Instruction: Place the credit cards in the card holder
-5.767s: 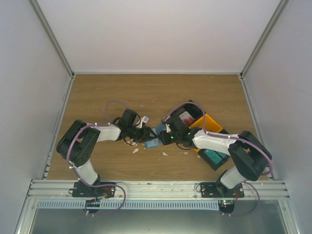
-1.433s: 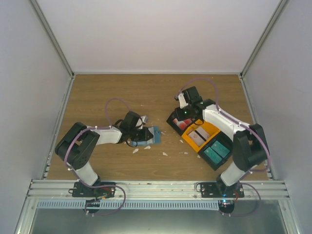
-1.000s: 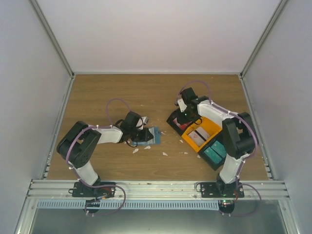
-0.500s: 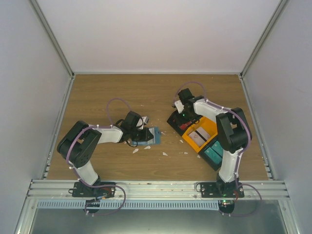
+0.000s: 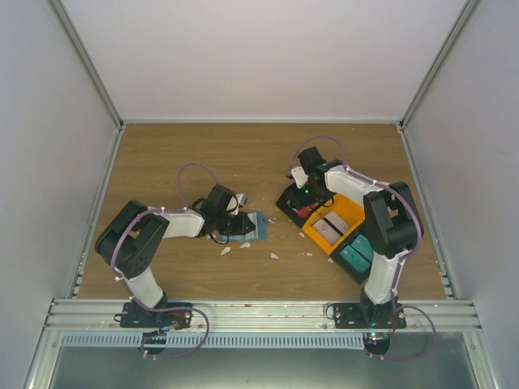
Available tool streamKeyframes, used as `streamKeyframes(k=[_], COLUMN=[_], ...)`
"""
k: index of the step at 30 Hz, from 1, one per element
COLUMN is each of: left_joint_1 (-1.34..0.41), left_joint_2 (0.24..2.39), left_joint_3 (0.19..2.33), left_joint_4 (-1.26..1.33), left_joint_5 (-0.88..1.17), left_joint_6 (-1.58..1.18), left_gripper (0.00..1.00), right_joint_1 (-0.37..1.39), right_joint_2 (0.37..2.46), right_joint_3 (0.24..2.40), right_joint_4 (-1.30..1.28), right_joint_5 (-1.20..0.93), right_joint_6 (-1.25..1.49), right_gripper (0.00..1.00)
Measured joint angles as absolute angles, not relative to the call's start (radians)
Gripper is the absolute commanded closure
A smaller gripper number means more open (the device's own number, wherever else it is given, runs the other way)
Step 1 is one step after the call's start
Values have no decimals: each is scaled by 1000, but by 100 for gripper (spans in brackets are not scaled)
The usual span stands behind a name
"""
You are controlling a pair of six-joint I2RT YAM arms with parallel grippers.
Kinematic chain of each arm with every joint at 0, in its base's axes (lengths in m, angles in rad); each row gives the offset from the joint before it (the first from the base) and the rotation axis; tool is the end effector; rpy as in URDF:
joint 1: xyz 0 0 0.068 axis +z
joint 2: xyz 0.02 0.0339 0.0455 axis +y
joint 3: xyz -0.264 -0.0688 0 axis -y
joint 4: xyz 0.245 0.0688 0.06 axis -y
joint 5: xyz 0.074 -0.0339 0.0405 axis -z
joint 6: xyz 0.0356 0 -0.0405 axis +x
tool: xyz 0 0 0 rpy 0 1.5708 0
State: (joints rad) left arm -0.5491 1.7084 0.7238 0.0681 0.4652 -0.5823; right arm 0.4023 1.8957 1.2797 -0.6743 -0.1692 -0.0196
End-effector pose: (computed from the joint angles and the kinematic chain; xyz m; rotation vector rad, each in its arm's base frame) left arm 0.2528 -0.1734 0.1201 0.1691 2.6550 -1.0127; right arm 0.3373 0.1500 0.1663 -0.6371 2.8106 0.3173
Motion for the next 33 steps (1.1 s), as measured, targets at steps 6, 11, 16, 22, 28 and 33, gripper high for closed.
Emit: streamKeyframes(k=[6,11,16,22,28,33], left_joint_1=[-547,-542,-542,-540,-538,-537], left_joint_2=[1711,1712,1713,1715,1718,1719], left_joint_3=[724,724,724,724,724,724], left_joint_4=[70,71,72,73,78,79], left_joint_5=[471,476,478,485,493,494], left_joint_6=[-583,-583,-583,-583,-583,-583], left_gripper=[87,87,87,87,87,87], right_joint_1=[402,402,402,402,404,412], right_joint_2=[1859,1814,1767,1743,1726,1726], right_joint_3=[1259,1230,1209,1193,1180,1179], right_joint_4=[-670,-669,-674,-682,-693,-703], right_joint_5=[-202,-241,-281,-334,-376,-405], right_joint_6=[-17,-15,-10,-10,-13,-23], right_gripper=[53,54,54,55,63,61])
